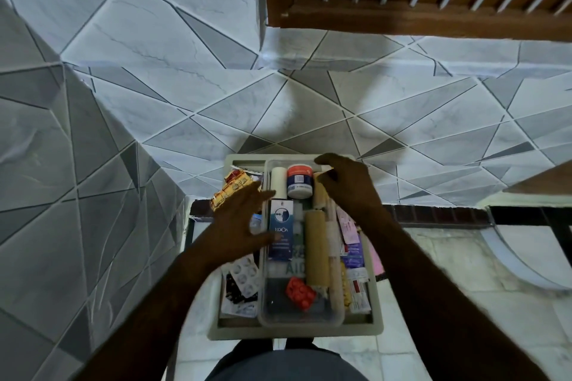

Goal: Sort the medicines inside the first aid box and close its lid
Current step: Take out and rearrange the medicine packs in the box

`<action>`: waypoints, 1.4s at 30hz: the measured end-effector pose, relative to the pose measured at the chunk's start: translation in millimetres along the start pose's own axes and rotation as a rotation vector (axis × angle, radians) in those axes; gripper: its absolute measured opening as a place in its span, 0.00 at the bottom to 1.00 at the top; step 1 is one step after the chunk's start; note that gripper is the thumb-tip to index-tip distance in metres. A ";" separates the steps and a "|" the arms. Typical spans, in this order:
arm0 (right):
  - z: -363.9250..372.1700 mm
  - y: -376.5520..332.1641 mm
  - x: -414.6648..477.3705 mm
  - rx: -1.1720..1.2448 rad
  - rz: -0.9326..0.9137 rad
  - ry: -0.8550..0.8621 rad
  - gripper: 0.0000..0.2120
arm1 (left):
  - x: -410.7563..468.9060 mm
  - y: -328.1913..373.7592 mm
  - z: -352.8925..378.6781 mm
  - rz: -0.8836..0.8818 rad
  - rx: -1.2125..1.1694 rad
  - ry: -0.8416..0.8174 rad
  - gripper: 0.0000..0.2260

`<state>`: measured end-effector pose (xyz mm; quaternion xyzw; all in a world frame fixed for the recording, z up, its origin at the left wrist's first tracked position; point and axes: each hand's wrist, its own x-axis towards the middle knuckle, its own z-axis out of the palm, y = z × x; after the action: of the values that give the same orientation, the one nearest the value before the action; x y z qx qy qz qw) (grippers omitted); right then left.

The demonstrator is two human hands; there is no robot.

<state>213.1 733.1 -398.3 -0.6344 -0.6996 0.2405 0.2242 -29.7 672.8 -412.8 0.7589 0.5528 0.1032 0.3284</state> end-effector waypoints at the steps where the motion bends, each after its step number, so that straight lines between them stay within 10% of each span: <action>1: -7.6 3.1 -2.7 0.037 0.021 0.036 0.15 | -2.5 -4.5 -5.3 -0.052 -0.129 0.089 0.33; 12: -11.7 74.5 -60.2 0.049 0.387 0.066 0.09 | -43.0 -46.1 21.8 -0.431 -0.083 0.258 0.14; 42: 21.8 60.2 -59.7 0.033 0.422 0.049 0.06 | -0.9 -49.1 10.5 -0.683 -0.325 0.441 0.15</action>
<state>252.1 677.3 -453.3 -0.7686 -0.5418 0.2780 0.1960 -62.4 676.4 -450.7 0.4308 0.8056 0.2336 0.3330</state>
